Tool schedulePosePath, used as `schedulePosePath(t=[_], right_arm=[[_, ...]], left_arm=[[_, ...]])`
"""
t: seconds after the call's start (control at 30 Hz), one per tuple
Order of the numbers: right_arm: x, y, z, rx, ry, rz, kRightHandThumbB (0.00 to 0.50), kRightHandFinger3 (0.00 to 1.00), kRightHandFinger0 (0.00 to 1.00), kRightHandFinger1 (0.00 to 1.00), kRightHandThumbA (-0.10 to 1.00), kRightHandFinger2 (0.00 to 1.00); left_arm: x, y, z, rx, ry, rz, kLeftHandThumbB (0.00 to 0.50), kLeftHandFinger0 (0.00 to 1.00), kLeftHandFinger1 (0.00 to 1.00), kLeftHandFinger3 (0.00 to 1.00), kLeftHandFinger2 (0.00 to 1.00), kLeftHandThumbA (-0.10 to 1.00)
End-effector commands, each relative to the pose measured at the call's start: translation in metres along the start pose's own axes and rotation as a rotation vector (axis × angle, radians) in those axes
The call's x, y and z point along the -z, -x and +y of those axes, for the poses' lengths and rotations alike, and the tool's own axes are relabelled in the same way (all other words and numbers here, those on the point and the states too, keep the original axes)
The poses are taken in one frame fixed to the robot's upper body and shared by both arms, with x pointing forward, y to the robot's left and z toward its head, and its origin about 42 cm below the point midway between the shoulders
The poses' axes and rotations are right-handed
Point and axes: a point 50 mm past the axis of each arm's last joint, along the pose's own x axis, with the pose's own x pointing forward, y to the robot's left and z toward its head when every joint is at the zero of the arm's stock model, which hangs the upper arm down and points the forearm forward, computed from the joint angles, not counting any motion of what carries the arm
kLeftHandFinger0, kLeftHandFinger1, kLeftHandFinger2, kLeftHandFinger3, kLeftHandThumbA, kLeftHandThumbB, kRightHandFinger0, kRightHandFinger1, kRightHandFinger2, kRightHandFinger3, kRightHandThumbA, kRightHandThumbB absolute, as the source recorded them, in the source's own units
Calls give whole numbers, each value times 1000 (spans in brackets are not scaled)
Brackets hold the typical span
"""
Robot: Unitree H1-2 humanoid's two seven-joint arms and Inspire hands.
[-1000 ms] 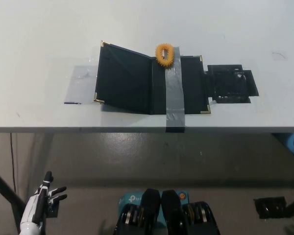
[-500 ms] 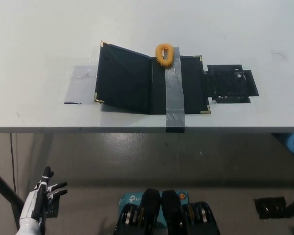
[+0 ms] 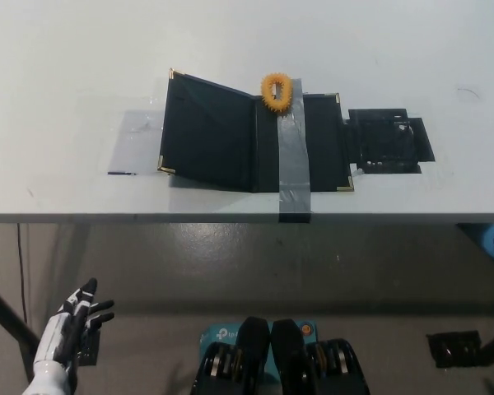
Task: The robot uses its right hand to push the cover of the diary kept in the middle of the desk towards the left to open it
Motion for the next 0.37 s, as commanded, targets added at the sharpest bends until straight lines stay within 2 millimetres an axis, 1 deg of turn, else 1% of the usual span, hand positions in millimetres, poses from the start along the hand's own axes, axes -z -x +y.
schedulePosePath(t=[0.0,0.07,0.1,0.13,0.17,0.23,0.27,0.33], right_arm=[[-22,-8,1,-19,39,-80,307,729,223,337,828,529],[-23,-8,1,-18,32,-78,298,715,219,344,817,538],[-23,-7,1,-17,33,-77,298,713,220,345,816,539],[-23,-7,1,-17,34,-78,298,715,221,342,816,539],[-23,-8,2,-16,31,-79,299,712,211,332,813,520],[-23,-7,2,-18,37,-82,299,716,228,354,820,525],[-24,-6,2,-21,37,-80,293,724,236,357,820,530],[-23,-6,2,-18,44,-85,291,726,228,350,820,525]], left_arm=[[-15,-1,4,-10,4,-67,195,943,720,897,697,556],[-14,-1,4,-10,7,-68,166,938,718,883,693,471],[-14,-1,4,-10,6,-69,169,937,717,881,692,458],[-14,-2,4,-11,6,-68,151,941,722,907,708,422],[-14,-1,3,-15,11,-64,117,960,736,920,740,354],[-14,-1,3,-16,4,-68,84,946,726,921,732,321],[-14,0,3,-16,7,-72,96,932,710,902,711,309],[-15,0,3,-17,5,-74,91,927,707,896,706,296]])
